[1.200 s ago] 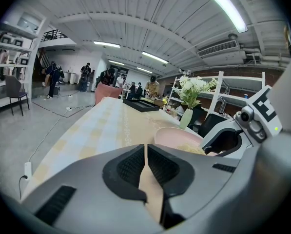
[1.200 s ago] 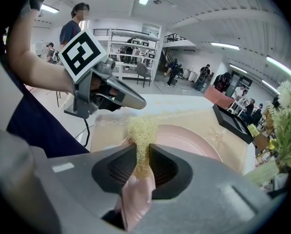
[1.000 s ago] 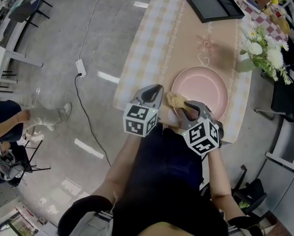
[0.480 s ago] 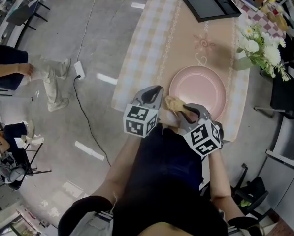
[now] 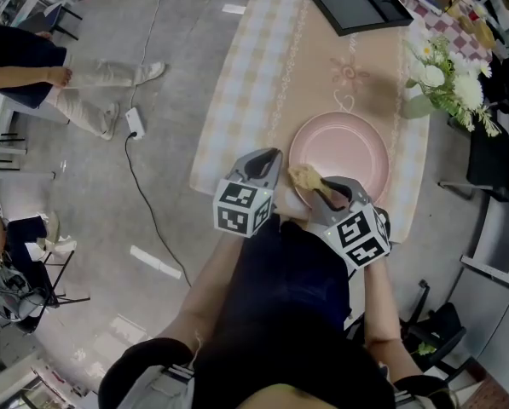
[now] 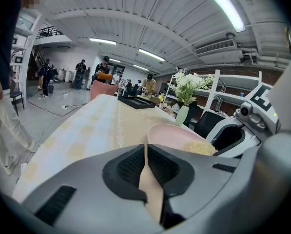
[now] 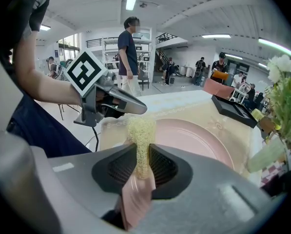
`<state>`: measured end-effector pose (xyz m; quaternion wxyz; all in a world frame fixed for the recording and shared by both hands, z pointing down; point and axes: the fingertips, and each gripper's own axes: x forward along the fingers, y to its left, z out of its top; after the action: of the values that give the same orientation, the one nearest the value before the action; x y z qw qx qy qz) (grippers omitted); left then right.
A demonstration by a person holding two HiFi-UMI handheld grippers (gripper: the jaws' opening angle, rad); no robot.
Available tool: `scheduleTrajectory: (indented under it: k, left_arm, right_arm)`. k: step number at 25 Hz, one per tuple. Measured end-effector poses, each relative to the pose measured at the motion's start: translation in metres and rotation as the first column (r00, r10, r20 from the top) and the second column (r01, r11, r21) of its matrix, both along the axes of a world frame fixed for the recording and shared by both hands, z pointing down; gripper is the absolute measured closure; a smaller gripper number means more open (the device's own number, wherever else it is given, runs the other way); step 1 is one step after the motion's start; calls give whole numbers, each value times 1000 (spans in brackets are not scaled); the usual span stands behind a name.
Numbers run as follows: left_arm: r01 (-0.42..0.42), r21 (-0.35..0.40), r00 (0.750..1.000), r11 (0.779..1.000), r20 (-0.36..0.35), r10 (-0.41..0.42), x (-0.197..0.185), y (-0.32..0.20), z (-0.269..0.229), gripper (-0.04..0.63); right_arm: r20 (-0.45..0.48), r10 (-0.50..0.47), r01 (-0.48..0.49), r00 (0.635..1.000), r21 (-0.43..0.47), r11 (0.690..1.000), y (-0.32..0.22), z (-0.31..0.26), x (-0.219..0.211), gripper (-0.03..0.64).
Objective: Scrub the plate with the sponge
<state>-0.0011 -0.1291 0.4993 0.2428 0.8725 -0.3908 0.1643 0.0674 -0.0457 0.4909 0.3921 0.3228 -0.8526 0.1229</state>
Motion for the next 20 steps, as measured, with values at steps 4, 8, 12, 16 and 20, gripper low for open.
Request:
scheduleTrajectory:
  k: [4,8,12,16,20]
  left_arm:
    - [-2,-7,1000,1000,0,2,1,0,3,569]
    - [-1,-9,1000,1000,-2,1,1,-2,3,569]
    - [2,-10,1000,1000,-4,-2,2,-4,3,569]
    - [10,-9,1000,1000,-7,-10,2,-7,1,569]
    - [15,-12,1000,1000,-5,-15,1,-9,1,569]
  right_arm:
    - [-20,40,-39,999,7,999,-10,-1,16,535]
    - [-45,92,-90,995,31,995,-27,-5,34,537]
    - [-78,142,-136,987,77,988,-48,-11,50,536]
    - [-155,166,-149,974,118,982,-65,-12,65,535]
    - [-204,178,-149,963,149,978,-79,-11,72,535]
